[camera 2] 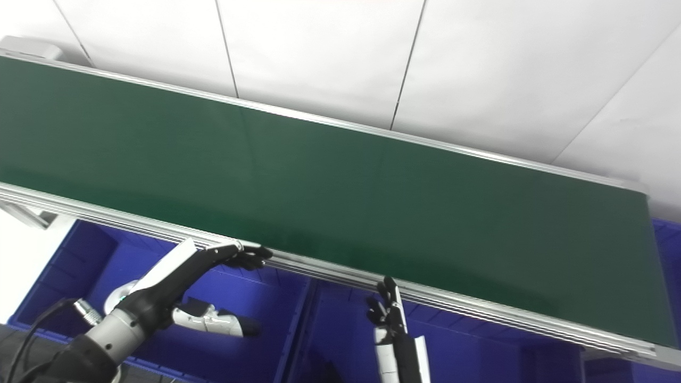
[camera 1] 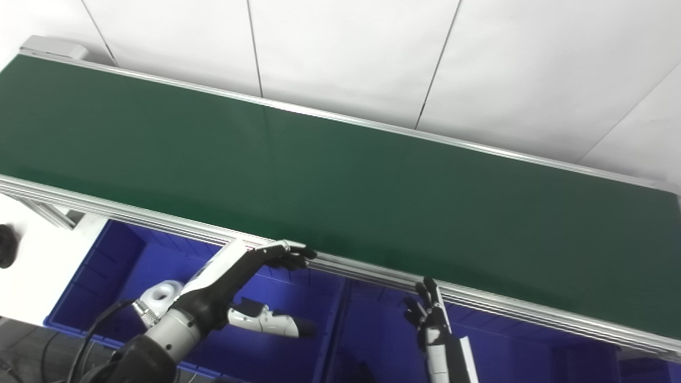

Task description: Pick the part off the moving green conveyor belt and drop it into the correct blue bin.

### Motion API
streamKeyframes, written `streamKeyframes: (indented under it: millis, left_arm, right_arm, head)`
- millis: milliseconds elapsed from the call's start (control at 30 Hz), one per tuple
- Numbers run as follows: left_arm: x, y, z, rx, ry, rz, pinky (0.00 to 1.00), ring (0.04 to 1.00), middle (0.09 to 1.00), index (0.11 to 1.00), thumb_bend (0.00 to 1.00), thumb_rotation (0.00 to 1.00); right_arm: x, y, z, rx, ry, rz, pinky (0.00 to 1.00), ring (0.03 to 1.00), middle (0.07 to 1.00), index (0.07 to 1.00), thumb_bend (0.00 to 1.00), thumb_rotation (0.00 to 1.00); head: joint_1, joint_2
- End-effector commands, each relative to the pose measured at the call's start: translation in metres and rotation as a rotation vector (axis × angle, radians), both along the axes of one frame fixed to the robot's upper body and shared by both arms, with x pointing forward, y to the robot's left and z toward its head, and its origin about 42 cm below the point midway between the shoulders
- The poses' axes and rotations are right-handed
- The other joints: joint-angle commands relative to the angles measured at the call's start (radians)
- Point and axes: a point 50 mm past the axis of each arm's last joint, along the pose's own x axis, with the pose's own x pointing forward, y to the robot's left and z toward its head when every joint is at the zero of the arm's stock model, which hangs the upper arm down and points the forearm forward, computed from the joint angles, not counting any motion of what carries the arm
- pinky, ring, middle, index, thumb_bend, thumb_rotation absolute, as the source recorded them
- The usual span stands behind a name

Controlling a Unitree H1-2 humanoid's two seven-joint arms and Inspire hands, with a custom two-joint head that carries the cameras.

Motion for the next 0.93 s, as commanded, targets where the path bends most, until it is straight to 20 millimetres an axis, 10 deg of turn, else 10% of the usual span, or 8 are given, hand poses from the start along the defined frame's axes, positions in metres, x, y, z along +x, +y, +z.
streamKeyframes:
  millis: [0, 333, 533, 900]
  left_arm:
    - [-0.011, 0.000, 0.030, -0.377, -0.163, 0.096, 0.83, 0.826, 0.829, 0.852, 0.67, 0.64]
    - [-0.005, -0.002, -0.055, -0.115, -0.075, 0.077, 1.00, 1.000, 1.000, 1.000, 0.44, 0.76]
    - [0.009, -0.002, -0.067, -0.101, -0.054, 0.005, 1.00, 1.000, 1.000, 1.000, 0.49, 0.61]
    - [0.019, 0.008, -0.072, -0.078, -0.012, -0.040, 1.00, 1.000, 1.000, 1.000, 0.58, 0.66]
  right_arm:
    - [0.011, 0.046, 0.024, 0.069, -0.048, -0.029, 0.89, 0.905, 0.964, 1.000, 0.76, 0.89]
    - [0.023, 0.069, 0.026, 0.000, -0.058, -0.059, 0.87, 0.920, 0.979, 1.000, 0.74, 0.95]
    - [0.025, 0.068, 0.030, -0.013, -0.057, -0.077, 0.87, 0.918, 0.982, 1.000, 0.74, 0.95]
    - [0.037, 0.074, 0.030, -0.019, -0.061, -0.062, 0.86, 0.906, 0.977, 0.997, 0.75, 0.94]
  head:
    - [-0.050, 0.004]
    - [-0.157, 0.003]
    - [-0.198, 0.026]
    - [-0.262, 0.059]
